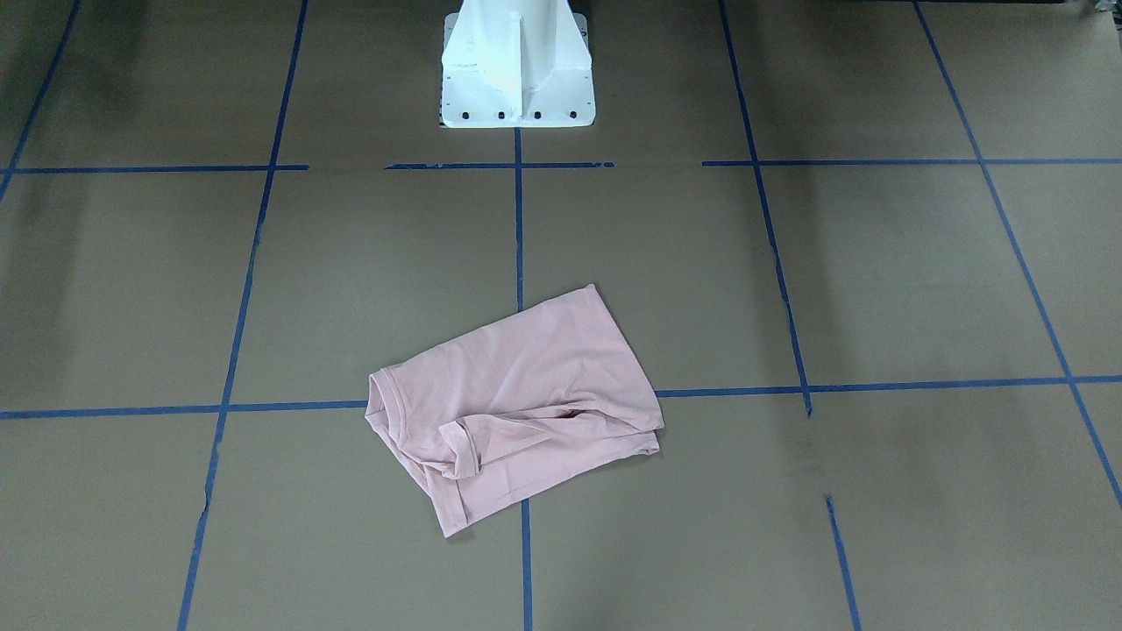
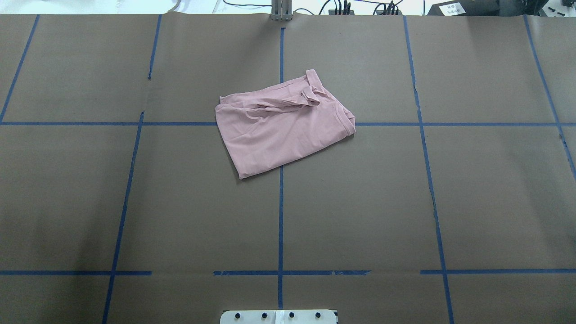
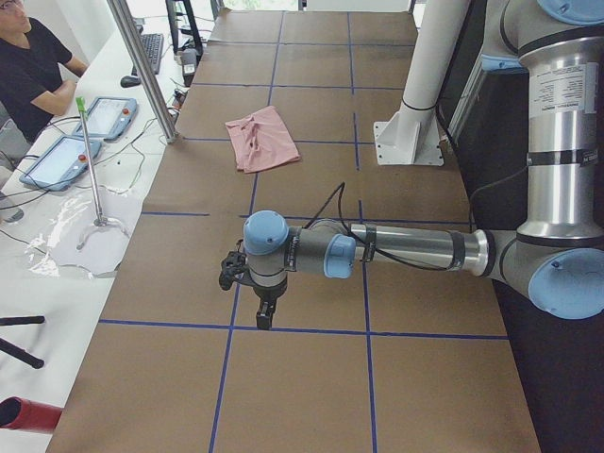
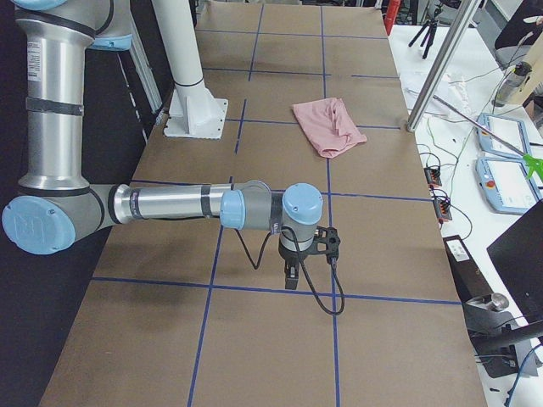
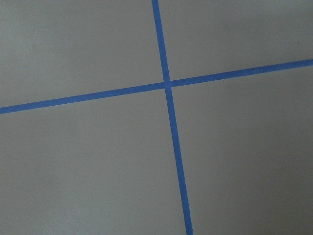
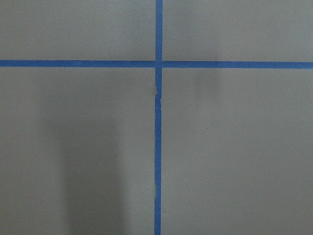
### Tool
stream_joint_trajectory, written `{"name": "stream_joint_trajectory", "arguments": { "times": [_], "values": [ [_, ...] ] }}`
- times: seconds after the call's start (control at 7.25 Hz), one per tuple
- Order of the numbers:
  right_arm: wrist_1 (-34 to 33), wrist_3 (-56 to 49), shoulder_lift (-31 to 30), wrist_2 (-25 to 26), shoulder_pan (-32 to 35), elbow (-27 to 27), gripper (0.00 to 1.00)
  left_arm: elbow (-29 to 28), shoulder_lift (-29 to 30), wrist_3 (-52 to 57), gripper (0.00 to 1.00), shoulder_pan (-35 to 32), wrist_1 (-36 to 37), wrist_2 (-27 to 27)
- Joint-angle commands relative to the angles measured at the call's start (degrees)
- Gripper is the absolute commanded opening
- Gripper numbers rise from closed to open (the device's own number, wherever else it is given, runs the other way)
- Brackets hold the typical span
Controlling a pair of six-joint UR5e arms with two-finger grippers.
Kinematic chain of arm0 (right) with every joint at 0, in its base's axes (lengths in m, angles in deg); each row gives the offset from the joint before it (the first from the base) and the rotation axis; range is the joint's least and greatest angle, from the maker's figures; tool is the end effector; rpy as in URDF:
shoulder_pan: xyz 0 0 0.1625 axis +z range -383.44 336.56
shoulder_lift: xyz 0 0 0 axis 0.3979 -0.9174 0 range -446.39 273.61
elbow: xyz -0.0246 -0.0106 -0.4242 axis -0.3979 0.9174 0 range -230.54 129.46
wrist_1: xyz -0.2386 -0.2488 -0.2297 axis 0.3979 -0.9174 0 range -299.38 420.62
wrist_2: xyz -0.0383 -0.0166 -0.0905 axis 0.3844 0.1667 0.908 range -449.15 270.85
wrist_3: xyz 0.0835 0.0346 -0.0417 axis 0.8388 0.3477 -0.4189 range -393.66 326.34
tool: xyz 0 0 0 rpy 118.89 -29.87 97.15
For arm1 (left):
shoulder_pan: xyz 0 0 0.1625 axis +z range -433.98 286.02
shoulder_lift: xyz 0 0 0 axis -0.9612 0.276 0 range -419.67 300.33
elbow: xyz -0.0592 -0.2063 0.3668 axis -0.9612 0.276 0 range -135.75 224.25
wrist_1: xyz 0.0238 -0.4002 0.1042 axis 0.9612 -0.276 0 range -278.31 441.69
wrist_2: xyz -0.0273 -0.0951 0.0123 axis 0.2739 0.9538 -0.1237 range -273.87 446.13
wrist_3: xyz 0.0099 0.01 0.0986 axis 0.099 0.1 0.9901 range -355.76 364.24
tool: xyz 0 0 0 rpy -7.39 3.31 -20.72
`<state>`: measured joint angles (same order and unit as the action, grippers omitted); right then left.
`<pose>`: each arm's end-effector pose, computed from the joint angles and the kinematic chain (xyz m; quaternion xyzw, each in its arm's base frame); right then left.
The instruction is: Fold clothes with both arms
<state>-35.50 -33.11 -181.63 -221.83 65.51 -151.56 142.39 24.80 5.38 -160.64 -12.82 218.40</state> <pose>0.0575 -0.4517 0.6200 -0.0078 -0.3638 -0.0030 0.9314 -0.0395 -0.4619 0.6285 0.0509 0.3610 0.0587 0.9293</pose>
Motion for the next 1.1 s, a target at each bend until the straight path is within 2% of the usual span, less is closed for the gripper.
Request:
{"name": "stream_joint_trajectory", "arguments": {
  "times": [0.0,0.96],
  "values": [
    [-0.04,-0.02,0.32,-0.3,-0.01,-0.23,1.0,-0.23,0.0,0.01,1.0,0.0,0.03,0.0],
    [-0.04,-0.11,0.32,-1.45,0.07,-0.14,1.0,-0.14,0.17,0.01,1.0,0.0,-0.06,0.0]
  ]
}}
